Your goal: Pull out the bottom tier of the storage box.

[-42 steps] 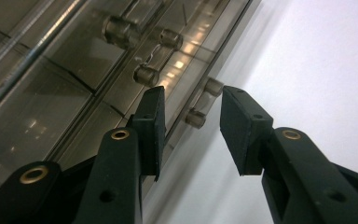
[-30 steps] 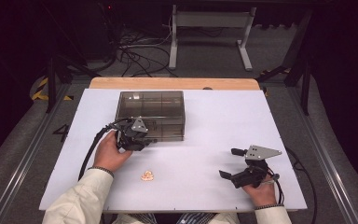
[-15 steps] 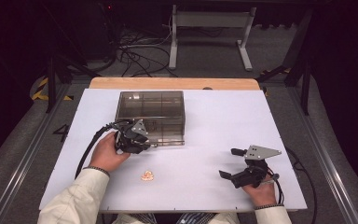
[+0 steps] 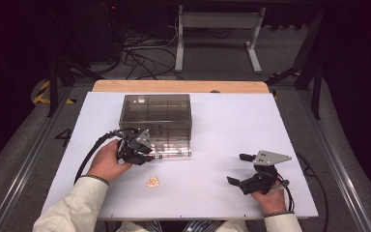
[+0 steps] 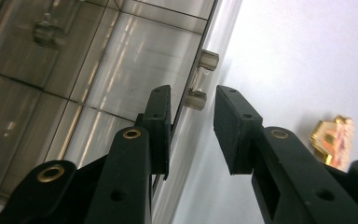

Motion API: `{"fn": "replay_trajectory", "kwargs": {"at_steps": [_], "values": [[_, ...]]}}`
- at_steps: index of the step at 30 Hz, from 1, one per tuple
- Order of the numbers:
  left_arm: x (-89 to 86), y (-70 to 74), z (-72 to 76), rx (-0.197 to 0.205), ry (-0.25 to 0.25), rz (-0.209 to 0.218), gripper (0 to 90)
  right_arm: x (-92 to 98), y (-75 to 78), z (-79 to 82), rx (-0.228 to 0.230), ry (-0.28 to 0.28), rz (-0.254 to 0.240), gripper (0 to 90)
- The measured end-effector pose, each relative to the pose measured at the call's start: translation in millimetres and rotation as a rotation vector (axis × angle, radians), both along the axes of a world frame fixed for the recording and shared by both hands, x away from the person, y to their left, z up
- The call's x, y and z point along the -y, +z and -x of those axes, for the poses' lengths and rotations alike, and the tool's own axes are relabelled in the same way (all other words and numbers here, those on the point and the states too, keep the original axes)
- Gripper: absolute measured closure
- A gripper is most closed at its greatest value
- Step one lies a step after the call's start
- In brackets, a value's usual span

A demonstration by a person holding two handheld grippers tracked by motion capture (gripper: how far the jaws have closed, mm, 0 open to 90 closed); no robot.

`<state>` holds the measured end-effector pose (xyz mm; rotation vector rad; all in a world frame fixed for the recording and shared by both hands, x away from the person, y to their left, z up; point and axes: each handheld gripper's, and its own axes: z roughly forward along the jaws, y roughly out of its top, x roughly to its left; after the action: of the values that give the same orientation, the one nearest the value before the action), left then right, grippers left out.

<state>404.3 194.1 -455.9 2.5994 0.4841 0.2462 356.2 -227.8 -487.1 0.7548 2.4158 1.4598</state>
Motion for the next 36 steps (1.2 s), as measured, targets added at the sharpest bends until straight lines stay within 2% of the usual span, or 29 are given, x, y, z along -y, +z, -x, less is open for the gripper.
{"fn": "replay_trajectory", "kwargs": {"at_steps": [5,12,26,31,36], "values": [[0.7,1.1,5.5,-0.004,-0.030,-0.021,67.4,-0.1,0.0,0.0,0.001,0.000,0.001,0.1],[-1.1,1.3,12.6,-0.010,-0.060,-0.029,67.4,-0.1,0.0,0.1,0.001,0.000,0.001,0.1],[-1.6,1.3,16.2,-0.015,-0.057,-0.027,65.9,-0.3,0.0,0.1,0.001,0.000,0.002,0.1],[-1.0,6.0,19.4,0.008,-0.037,0.020,59.5,-0.5,0.1,0.3,-0.002,-0.002,-0.002,0.1],[0.6,11.9,25.1,0.028,-0.017,0.071,58.2,-0.6,0.0,0.2,-0.004,-0.001,-0.002,0.1]]}}
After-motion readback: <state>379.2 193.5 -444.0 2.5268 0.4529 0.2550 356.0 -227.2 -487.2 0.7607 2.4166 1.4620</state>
